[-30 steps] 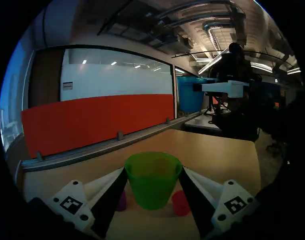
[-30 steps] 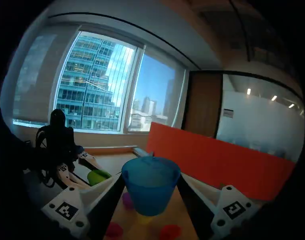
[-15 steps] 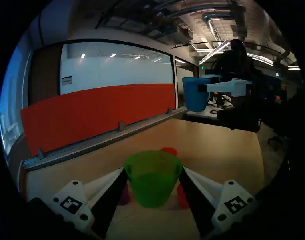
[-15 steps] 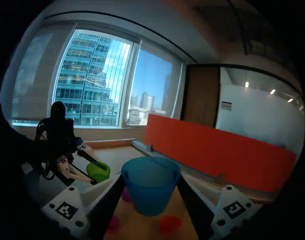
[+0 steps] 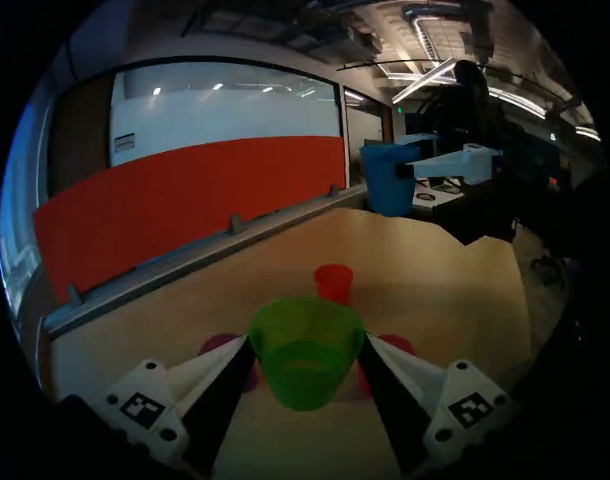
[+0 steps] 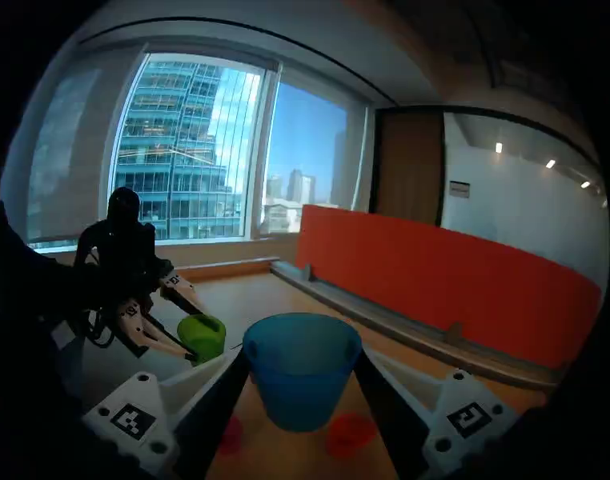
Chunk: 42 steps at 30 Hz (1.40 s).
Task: Pour water
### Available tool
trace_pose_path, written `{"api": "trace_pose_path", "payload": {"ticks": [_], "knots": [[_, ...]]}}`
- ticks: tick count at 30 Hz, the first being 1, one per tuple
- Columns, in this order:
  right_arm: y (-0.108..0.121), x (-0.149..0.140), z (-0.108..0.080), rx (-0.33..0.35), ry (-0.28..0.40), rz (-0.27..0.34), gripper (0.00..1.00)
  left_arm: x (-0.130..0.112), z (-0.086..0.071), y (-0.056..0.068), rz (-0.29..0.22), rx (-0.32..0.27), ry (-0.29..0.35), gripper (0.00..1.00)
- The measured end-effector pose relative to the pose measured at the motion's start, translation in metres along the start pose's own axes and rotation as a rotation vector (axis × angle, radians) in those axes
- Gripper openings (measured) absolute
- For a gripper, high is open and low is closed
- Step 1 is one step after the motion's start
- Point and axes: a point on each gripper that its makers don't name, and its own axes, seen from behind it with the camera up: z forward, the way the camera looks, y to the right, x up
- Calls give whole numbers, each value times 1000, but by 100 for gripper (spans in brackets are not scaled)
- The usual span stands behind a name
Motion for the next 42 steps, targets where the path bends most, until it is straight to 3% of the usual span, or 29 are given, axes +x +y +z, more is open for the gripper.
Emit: {"api": "trace_pose_path", "payload": {"ticks": [13, 42], "knots": [[7, -44, 10, 19, -85, 25, 91, -28, 13, 0, -12, -28, -83, 87], [-2, -132, 30, 100, -278, 40, 91, -68, 22, 0, -42, -60, -177, 87]]}}
